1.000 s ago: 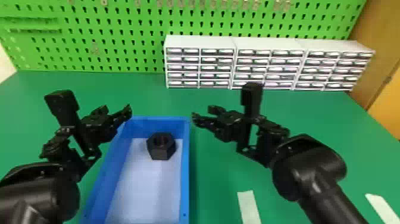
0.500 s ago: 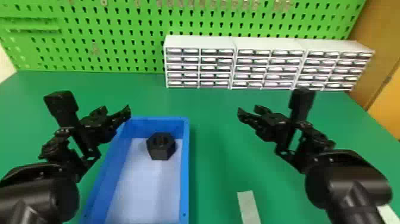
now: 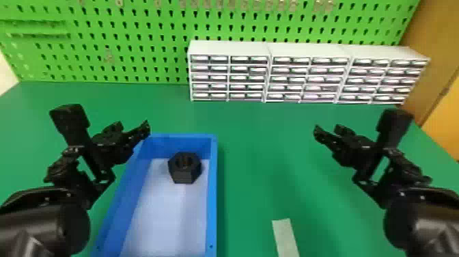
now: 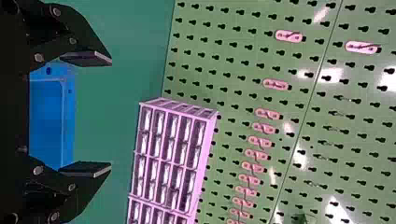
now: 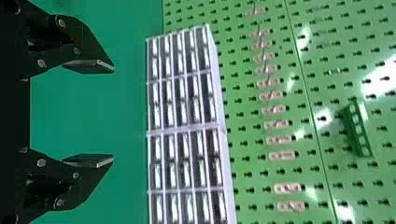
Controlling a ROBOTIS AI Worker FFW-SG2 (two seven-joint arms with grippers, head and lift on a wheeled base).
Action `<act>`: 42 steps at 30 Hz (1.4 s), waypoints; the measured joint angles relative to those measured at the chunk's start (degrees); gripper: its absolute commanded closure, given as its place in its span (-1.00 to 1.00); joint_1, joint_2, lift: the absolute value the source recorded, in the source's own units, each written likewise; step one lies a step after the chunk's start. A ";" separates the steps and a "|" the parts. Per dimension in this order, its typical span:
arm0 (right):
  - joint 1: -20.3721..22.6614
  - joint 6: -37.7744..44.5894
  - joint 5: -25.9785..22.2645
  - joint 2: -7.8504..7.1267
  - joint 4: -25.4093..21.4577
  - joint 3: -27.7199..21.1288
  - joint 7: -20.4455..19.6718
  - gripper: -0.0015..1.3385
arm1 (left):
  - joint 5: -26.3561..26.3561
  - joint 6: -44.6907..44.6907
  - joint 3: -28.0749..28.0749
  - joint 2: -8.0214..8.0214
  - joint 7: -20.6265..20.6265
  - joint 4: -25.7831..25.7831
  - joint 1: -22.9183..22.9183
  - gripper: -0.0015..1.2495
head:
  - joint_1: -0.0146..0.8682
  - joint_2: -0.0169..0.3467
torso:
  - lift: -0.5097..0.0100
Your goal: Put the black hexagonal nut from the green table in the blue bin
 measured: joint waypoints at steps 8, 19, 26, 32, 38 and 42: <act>1.11 0.00 -2.09 -0.36 -0.43 -4.32 0.17 -0.15 | 0.02 0.00 0.02 0.04 0.00 0.00 0.00 -0.27 | 0.60 -0.86 | 0.59; 2.29 0.00 -6.71 -0.94 0.02 -9.45 2.91 -0.15 | 0.02 -0.09 0.23 0.02 0.00 0.00 0.00 -0.27 | 0.60 -0.86 | 0.59; 1.36 0.00 -9.49 -1.60 2.59 -10.22 4.93 -0.15 | -0.33 -0.26 0.82 0.01 0.00 0.00 -0.01 -0.27 | 0.60 -0.86 | 0.59; 0.48 0.01 -11.29 -2.13 5.50 -8.42 5.47 -0.15 | -0.58 -0.35 1.84 0.03 0.00 0.00 0.11 -0.27 | 0.60 -0.86 | 0.59; -0.43 0.00 -11.14 -1.84 7.90 -7.68 5.64 -0.15 | -1.28 -0.44 2.26 0.03 0.00 0.00 -0.53 -0.27 | 0.60 -0.86 | 0.59; -0.89 -0.12 -10.26 -1.92 8.24 -7.67 5.63 -0.15 | -1.60 -0.56 1.99 0.01 0.00 0.00 -0.80 -0.27 | 0.60 -0.86 | 0.59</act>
